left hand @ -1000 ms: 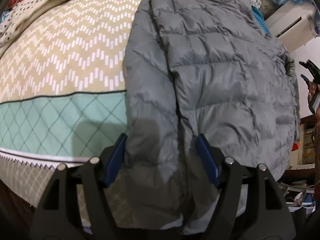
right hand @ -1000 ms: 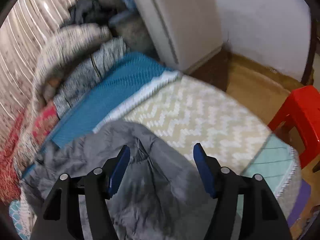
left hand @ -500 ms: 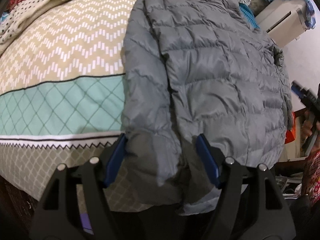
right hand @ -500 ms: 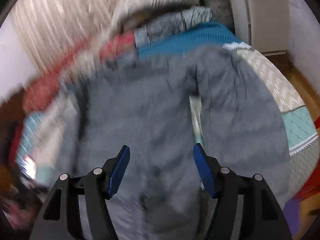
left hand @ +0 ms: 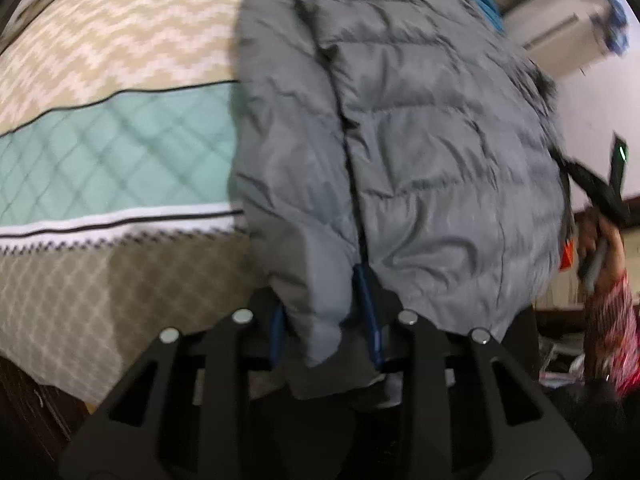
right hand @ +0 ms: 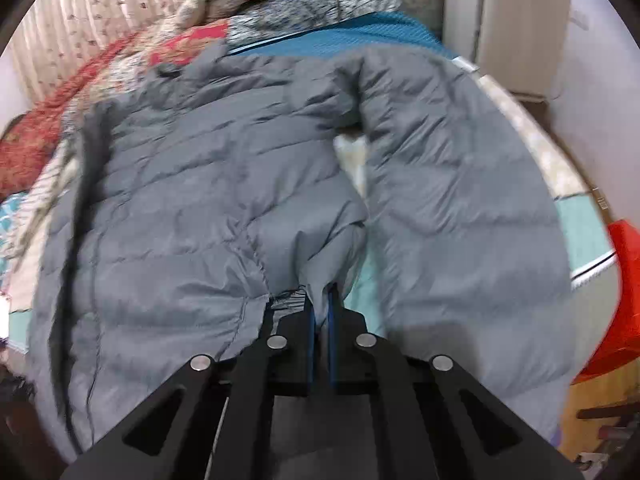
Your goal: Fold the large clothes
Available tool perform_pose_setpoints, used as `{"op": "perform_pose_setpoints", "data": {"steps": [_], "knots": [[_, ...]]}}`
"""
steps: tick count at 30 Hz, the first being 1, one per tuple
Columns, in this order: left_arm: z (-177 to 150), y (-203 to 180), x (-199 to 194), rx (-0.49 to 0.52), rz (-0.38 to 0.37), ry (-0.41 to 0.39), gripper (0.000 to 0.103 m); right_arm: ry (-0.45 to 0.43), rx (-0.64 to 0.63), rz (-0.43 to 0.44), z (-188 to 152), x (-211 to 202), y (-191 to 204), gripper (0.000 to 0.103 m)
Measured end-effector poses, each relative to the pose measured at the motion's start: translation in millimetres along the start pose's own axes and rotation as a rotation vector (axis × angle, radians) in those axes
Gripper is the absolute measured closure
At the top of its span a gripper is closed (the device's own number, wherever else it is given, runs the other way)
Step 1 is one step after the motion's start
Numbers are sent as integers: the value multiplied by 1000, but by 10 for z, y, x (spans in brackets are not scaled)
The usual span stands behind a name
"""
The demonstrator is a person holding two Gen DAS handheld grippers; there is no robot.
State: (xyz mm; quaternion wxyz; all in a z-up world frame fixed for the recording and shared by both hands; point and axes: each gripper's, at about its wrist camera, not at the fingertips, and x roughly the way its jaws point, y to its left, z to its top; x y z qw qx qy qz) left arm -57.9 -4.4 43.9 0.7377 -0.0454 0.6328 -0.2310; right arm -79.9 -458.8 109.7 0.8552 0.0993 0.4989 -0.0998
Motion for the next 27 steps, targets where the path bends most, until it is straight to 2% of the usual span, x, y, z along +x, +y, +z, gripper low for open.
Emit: {"op": "perform_pose_setpoints", "data": {"steps": [2,4,7,10,13,14,15,17,22,24,27], "knots": [[-31,-26,-40,26,35,-15,72,19,7,14,26,49,-15,41],[-45,-18,-76,21,38,-29,70,4,17,30,-12,-29,-21,45],[-97,123,-227,-10,38,-67,59,-60,122,93,-100,-254,-198,49],[-183,312,-358,-35,29,-102,58,-151,197,163,-173,-528,-309,54],[-218,410,-390,-62,22,-117,57,-250,226,225,-151,-778,-260,70],[-226,440,-378,-69,21,-114,57,-272,237,258,-141,-837,-219,80],[-185,368,-314,-75,22,-112,57,-279,240,301,-132,-864,-165,86],[-190,383,-275,-74,22,-107,57,-250,227,376,-88,-851,-19,87],[-175,334,-207,-66,9,-103,57,-69,142,557,-178,-580,631,87],[-172,341,-190,-68,0,-102,57,16,102,612,-319,-435,910,87],[-165,363,-165,-73,-11,-98,57,116,43,642,-552,-296,1206,87]]}}
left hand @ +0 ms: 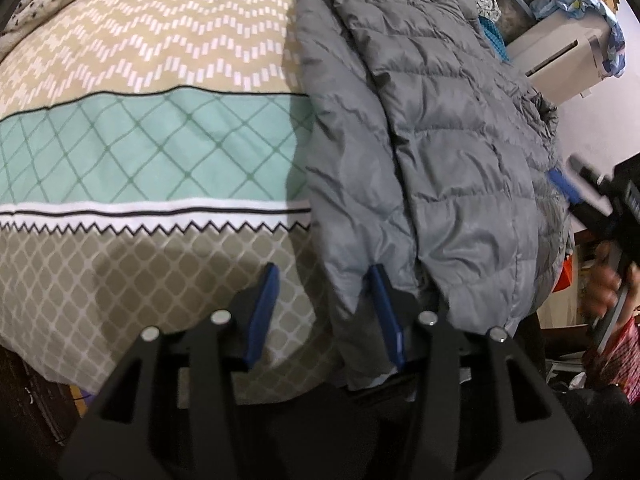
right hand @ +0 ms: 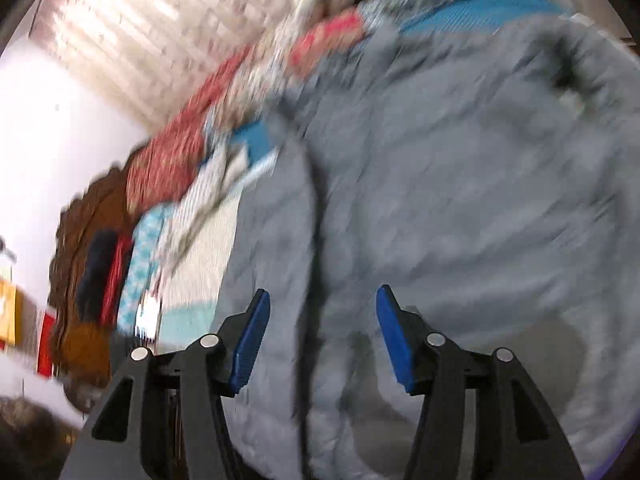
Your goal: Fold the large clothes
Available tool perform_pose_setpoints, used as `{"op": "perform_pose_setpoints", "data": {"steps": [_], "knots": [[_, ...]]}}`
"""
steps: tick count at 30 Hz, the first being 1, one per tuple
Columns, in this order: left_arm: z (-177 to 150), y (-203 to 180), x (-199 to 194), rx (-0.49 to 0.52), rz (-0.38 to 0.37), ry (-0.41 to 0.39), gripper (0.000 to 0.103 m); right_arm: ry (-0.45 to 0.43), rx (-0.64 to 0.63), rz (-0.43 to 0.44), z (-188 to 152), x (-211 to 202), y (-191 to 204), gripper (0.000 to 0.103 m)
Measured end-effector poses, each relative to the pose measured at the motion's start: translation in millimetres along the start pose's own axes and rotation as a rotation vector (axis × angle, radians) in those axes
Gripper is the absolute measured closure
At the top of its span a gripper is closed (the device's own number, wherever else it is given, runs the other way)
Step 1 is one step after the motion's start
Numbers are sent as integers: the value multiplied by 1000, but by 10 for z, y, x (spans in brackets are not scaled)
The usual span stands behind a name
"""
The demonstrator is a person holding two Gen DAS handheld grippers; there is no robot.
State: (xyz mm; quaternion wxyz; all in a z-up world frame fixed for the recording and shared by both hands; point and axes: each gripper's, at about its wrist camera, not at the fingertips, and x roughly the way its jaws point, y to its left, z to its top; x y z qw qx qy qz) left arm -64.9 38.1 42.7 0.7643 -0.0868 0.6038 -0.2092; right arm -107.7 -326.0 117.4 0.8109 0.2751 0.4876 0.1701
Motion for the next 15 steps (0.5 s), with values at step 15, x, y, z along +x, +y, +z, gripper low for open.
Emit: {"op": "perform_pose_setpoints", "data": {"steps": [15], "knots": [[12,72,77,3,-10,9,57,188,6,146,-335,387,243,83]]}}
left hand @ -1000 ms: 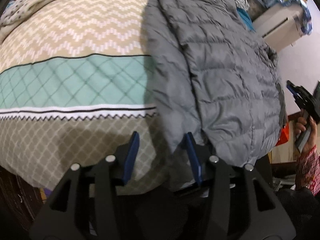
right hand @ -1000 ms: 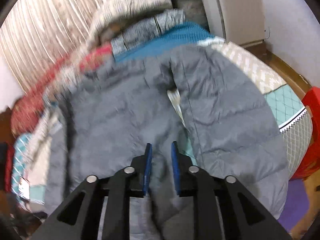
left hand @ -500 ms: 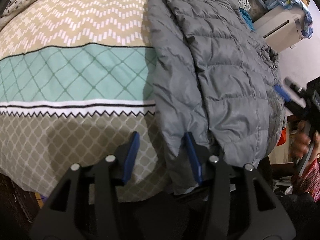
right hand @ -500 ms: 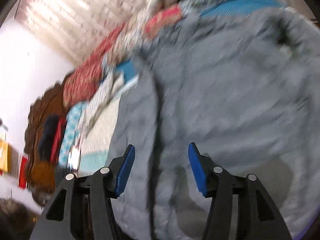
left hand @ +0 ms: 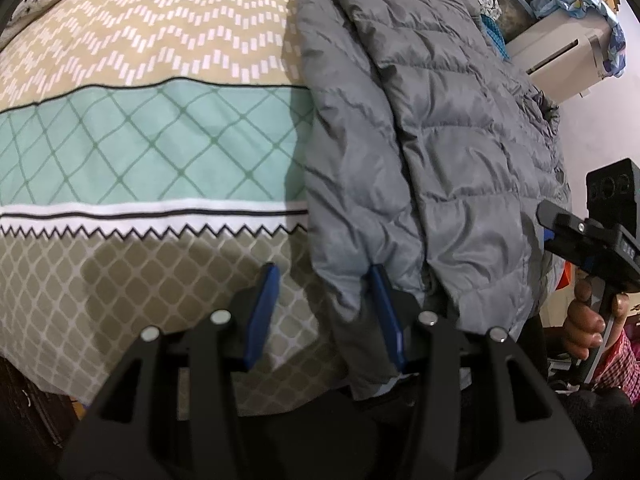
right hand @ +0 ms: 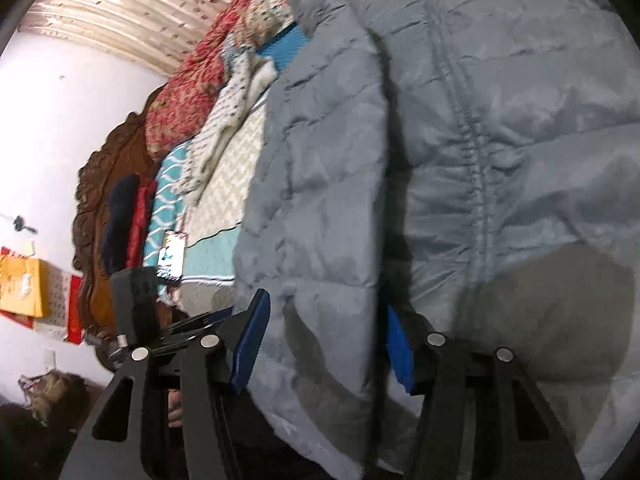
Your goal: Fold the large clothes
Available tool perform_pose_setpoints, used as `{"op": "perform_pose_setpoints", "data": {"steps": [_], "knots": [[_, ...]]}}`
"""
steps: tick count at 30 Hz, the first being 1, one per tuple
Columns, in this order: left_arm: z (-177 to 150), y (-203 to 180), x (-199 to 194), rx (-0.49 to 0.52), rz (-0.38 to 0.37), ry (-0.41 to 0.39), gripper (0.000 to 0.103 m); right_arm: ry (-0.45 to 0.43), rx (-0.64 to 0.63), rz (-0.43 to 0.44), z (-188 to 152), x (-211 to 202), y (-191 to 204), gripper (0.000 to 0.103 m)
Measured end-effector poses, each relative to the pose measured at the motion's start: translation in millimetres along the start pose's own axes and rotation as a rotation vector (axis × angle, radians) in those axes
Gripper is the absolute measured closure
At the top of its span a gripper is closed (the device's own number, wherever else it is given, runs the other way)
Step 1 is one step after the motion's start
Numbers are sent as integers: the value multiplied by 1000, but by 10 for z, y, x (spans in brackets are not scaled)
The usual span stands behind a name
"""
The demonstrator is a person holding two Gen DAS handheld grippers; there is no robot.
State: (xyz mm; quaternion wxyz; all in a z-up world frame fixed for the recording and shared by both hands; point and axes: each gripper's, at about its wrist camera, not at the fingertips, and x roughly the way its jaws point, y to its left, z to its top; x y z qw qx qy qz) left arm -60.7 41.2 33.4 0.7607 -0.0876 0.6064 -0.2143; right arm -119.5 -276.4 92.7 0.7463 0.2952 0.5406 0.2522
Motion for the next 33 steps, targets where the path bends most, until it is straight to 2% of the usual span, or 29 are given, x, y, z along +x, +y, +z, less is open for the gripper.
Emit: {"op": "perform_pose_setpoints", "data": {"steps": [1,3,5,8,12,16,18,19,22,24,27,30,33], "knots": [[1,0,1,1,1,1,57,3,-11,2,11,56,54,79],[9,2,3,2,1,2,57,18,-40,10,9,107,134,60],[19,2,3,1,-1,2,56,29,-55,22,19,143,180,51],[25,5,-8,0,-5,1,56,25,-88,19,34,145,248,46],[61,54,-105,-12,-15,-17,56,-2,-112,24,84,99,323,44],[140,136,-429,-32,-2,-105,56,-20,-136,40,149,82,408,44],[182,130,-591,-33,7,-144,48,-26,-155,46,192,89,489,44],[203,104,-696,-28,7,-172,41,-28,-170,48,212,95,531,44],[232,-42,-897,4,-21,-220,37,-28,-197,63,274,146,627,44],[239,-182,-984,38,-43,-242,28,-26,-192,76,327,213,668,44],[221,-384,-1026,101,-55,-254,24,-18,-116,137,458,335,628,44],[171,-565,-1008,172,-12,-264,21,-6,-49,214,612,451,591,44],[162,-623,-971,199,24,-263,21,13,11,299,746,563,575,44]]}}
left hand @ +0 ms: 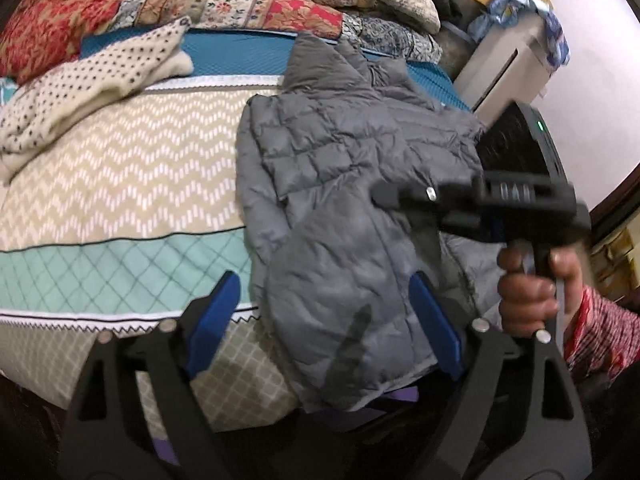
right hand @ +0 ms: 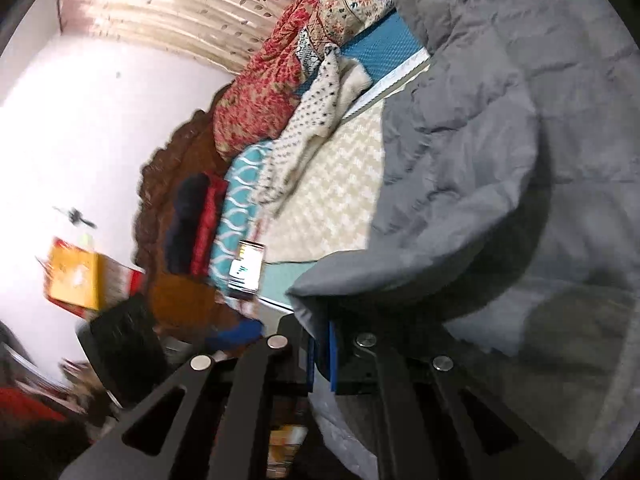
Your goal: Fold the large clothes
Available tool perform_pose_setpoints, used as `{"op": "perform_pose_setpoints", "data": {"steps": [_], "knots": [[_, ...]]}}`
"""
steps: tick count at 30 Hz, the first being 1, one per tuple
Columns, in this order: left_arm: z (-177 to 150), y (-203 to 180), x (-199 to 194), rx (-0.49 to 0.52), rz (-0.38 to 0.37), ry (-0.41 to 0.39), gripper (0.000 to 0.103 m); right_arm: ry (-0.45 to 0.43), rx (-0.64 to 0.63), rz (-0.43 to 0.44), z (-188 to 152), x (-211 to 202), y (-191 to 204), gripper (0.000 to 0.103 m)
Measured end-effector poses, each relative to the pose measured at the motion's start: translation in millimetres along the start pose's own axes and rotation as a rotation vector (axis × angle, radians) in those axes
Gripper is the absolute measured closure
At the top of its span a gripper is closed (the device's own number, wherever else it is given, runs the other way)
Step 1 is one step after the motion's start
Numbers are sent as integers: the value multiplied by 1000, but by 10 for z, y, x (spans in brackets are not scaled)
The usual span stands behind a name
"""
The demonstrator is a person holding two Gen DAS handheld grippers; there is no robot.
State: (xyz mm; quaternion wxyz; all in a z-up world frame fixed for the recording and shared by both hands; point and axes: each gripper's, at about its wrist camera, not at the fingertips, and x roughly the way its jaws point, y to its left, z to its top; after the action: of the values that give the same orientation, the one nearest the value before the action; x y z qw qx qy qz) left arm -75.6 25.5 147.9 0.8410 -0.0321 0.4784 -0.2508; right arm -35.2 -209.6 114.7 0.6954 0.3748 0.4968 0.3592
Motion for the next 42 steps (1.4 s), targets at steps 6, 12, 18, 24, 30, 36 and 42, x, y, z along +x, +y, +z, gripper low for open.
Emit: {"op": "perform_pose_setpoints", "data": {"steps": [6,12,18,24,30,36,42], "knots": [[7,146,41,-21,98,-7,20,43,38,93,112,114,-11,44],[-1,205,166,-16,131,14,20,69,50,163,126,122,-4,44],[9,127,253,8,111,24,20,87,107,259,157,171,-6,44],[39,76,277,30,130,-4,33,99,100,297,220,215,96,44],[75,92,253,19,136,-30,80,109,100,296,217,241,92,44],[120,188,232,-18,152,-56,92,99,105,245,176,219,24,45],[302,502,125,-115,188,-102,95,30,136,204,149,18,-113,66]]}}
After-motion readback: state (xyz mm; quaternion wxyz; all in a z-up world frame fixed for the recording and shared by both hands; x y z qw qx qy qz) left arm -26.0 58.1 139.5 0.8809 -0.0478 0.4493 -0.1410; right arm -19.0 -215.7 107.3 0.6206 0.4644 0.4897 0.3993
